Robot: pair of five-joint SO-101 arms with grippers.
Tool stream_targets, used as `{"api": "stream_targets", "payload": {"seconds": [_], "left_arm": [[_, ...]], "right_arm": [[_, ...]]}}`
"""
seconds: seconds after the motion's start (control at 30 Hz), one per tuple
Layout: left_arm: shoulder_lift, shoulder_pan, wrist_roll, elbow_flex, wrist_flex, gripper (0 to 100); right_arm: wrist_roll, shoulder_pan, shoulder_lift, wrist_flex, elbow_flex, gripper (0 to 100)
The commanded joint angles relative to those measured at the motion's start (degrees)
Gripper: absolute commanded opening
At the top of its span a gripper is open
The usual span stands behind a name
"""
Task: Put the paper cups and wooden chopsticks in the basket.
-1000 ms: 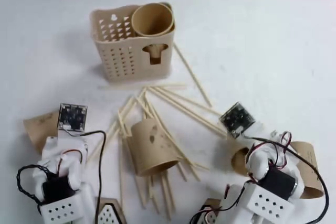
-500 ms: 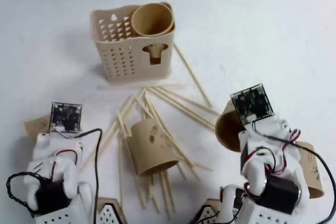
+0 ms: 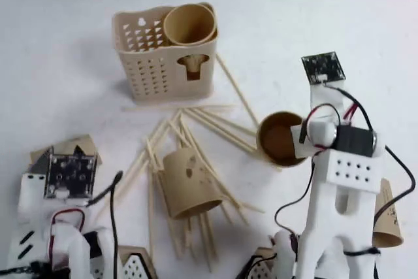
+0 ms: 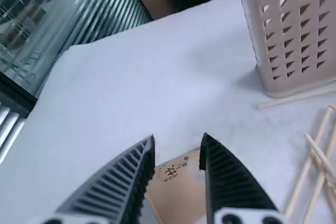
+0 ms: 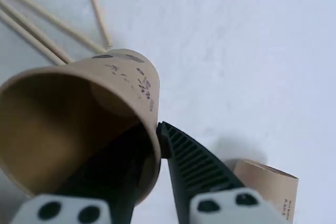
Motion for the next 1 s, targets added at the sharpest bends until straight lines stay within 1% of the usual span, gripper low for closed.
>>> {"api": "stream_targets", "payload": {"seconds": [0.0,0.2,0.3,0.4,0.67,0.77,0.97], "left_arm": [[14.2,-1.5,-0.5,-8.6,0.7,15],[36.6,-9.5,-0.7,-24.3,5.8,16],[44.0,-13.1,-0.7,-29.1,8.3,22],[49.2,-15.5,-0.7,-30.8,10.4,25],[61.2,-22.3,-0.8,-30.6,9.8,26],[66.7,-23.5,-0.8,-28.9,6.8,26],[76.2,-23.7,-0.7,-21.5,-5.2,26]], "right_arm": [[-2.0,-1.5,1.2,-1.1,-2.5,1.9],[-2.6,-2.9,1.3,-3.1,0.8,1.9],[-2.5,-2.6,1.3,-5.0,3.0,1.9],[-2.3,-2.8,1.3,-6.3,4.5,1.9],[-2.2,-2.8,1.3,-6.4,4.8,1.9],[-2.2,-2.8,1.3,-6.3,4.8,1.9],[-2.2,-2.8,1.5,-6.3,4.8,1.9]]}}
